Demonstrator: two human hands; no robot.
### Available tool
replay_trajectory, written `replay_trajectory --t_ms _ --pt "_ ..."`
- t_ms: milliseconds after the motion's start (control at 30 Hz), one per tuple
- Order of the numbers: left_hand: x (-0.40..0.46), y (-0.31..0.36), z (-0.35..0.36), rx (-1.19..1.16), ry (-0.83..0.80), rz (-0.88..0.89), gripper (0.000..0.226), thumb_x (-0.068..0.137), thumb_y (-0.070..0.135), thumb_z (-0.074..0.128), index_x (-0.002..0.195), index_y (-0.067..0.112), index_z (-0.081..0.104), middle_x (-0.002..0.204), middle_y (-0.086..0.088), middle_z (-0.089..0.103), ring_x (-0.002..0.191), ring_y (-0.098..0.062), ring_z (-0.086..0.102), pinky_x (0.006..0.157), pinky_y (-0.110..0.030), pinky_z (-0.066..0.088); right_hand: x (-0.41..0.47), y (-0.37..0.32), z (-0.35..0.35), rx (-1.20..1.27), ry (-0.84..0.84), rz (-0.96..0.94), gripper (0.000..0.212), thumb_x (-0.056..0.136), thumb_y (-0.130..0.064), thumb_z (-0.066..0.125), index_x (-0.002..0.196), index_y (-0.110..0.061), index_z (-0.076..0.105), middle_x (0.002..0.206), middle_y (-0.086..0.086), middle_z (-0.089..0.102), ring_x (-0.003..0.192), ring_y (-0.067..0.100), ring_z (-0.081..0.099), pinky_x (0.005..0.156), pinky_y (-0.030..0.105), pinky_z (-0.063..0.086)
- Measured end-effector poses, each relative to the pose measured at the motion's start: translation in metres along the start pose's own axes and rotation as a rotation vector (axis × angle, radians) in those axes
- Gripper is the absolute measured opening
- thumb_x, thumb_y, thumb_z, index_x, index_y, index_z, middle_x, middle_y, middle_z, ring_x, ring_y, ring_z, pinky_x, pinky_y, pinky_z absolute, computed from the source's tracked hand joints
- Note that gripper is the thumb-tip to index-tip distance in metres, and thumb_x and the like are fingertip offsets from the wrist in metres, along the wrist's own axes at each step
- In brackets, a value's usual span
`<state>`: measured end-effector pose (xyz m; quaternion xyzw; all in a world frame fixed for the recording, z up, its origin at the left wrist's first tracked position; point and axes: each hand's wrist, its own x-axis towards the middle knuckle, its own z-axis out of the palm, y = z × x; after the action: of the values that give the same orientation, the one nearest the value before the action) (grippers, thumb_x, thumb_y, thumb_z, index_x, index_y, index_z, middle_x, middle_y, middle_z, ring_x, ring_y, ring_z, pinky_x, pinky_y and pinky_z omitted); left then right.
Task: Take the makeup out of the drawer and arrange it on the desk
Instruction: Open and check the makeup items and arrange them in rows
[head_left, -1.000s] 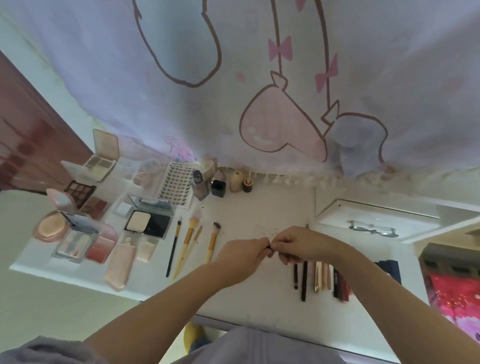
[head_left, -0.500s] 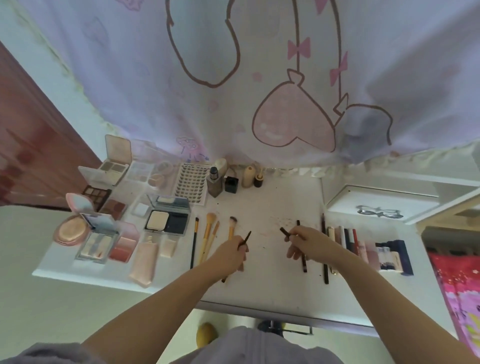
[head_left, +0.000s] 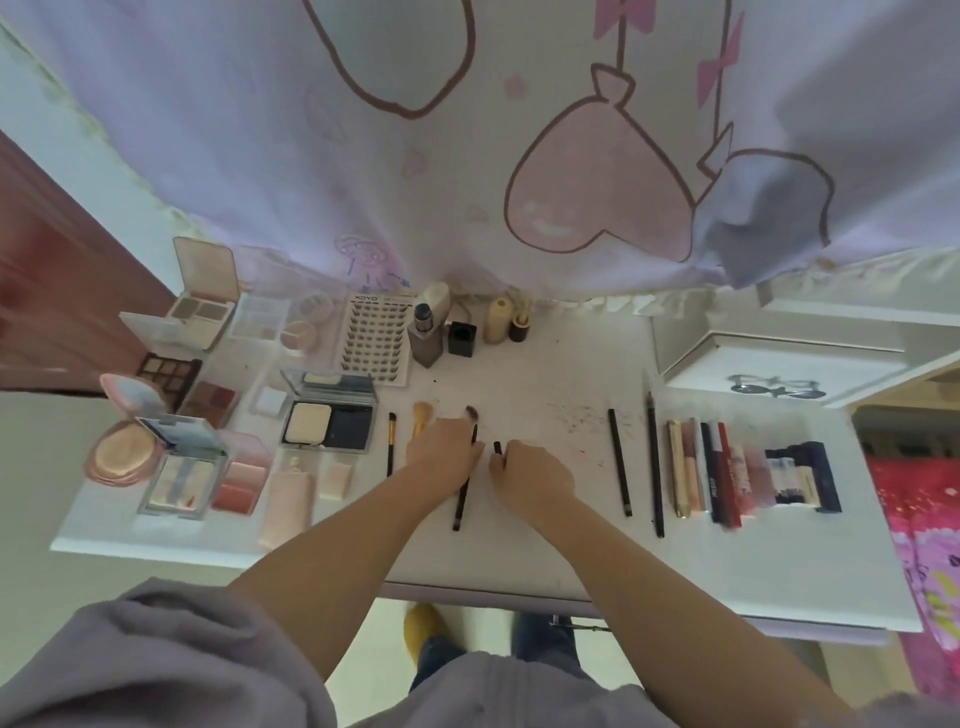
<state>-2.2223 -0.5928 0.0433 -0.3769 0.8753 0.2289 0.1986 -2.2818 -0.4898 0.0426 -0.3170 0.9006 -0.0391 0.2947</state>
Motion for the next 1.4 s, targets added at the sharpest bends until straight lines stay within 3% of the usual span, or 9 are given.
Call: replay_trajectory --t_ms 100,200,367,533,733,867,1000,1233,1400 --pt "0.003 -0.002 -0.005 0.070 0.016 0.015 0.032 0.100 0.033 0.039 0.118 0.010 0.052 0.118 -0.011 0.052 0.110 -0.026 0.052 0.075 -0.035 0.046 0.007 -0.008 0.005 -0.088 -0.008 -0.013 0.037 0.102 -0.034 0.025 0.109 -0.010 0.053 0.104 0.007 0.062 0.093 0.026 0.060 0.063 0.030 0.036" --pt "0.007 -0.002 -0.006 0.141 -0.009 0.011 0.035 0.100 0.033 0.037 0.124 0.011 0.049 0.122 -0.013 0.045 0.109 -0.025 0.049 0.070 -0.033 0.042 0.010 -0.011 0.006 -0.147 -0.039 -0.013 0.039 0.101 -0.036 0.025 0.112 -0.011 0.053 0.104 0.007 0.063 0.092 0.025 0.060 0.061 0.030 0.036" --pt "0.007 0.002 -0.010 0.198 -0.016 -0.017 0.038 0.101 0.036 0.032 0.117 0.009 0.053 0.116 -0.013 0.050 0.105 -0.025 0.051 0.073 -0.032 0.043 0.014 0.014 -0.022 -0.101 0.024 -0.038 0.043 0.100 -0.044 0.027 0.105 -0.010 0.052 0.097 0.008 0.062 0.090 0.027 0.060 0.065 0.030 0.039" --pt "0.000 0.039 -0.009 0.207 0.023 0.142 0.038 0.101 0.036 0.028 0.101 0.011 0.056 0.093 -0.006 0.061 0.087 -0.025 0.058 0.082 -0.034 0.040 0.037 0.080 -0.073 -0.039 0.160 0.120 0.036 0.100 -0.040 0.033 0.111 -0.008 0.045 0.094 0.010 0.062 0.082 0.026 0.059 0.065 0.032 0.043" --pt "0.000 0.106 0.033 -0.018 -0.107 0.221 0.033 0.100 0.037 0.034 0.107 0.010 0.050 0.105 -0.010 0.062 0.092 -0.028 0.060 0.066 -0.030 0.040 0.052 0.102 -0.062 0.014 -0.014 0.144 0.033 0.100 -0.032 0.038 0.112 -0.003 0.048 0.105 0.014 0.062 0.093 0.029 0.060 0.066 0.028 0.041" --pt "0.000 0.118 0.038 -0.173 -0.140 0.174 0.036 0.100 0.038 0.032 0.110 0.009 0.049 0.103 -0.011 0.062 0.091 -0.029 0.061 0.069 -0.034 0.043 0.050 0.103 -0.067 0.342 -0.074 0.114 0.026 0.094 -0.024 0.046 0.074 -0.008 0.050 0.070 0.007 0.055 0.062 0.018 0.050 0.049 0.023 0.034" --pt "-0.005 0.112 0.026 -0.377 -0.182 0.249 0.028 0.102 0.026 0.032 0.108 0.006 0.050 0.102 -0.017 0.064 0.087 -0.034 0.062 0.070 -0.037 0.046 0.037 0.106 -0.089 0.609 -0.196 0.062 0.017 0.092 -0.018 0.048 0.077 -0.010 0.053 0.067 0.004 0.060 0.054 0.013 0.050 0.046 0.021 0.039" --pt "-0.034 0.098 0.013 -0.178 -0.155 0.390 0.034 0.103 0.032 0.026 0.112 0.010 0.051 0.103 -0.013 0.062 0.090 -0.031 0.057 0.066 -0.033 0.036 0.013 0.112 -0.117 0.336 -0.522 -0.273 0.022 0.097 -0.023 0.048 0.081 -0.016 0.061 0.065 -0.006 0.059 0.047 0.001 0.048 0.049 0.015 0.039" --pt "-0.046 0.082 0.012 -0.159 -0.135 0.490 0.031 0.102 0.036 0.028 0.112 0.021 0.053 0.083 -0.003 0.057 0.076 -0.023 0.052 0.061 -0.031 0.030 -0.004 0.105 -0.128 0.180 -0.592 -0.377 0.028 0.098 -0.022 0.047 0.074 -0.028 0.062 0.058 -0.012 0.056 0.042 -0.002 0.044 0.050 0.011 0.038"
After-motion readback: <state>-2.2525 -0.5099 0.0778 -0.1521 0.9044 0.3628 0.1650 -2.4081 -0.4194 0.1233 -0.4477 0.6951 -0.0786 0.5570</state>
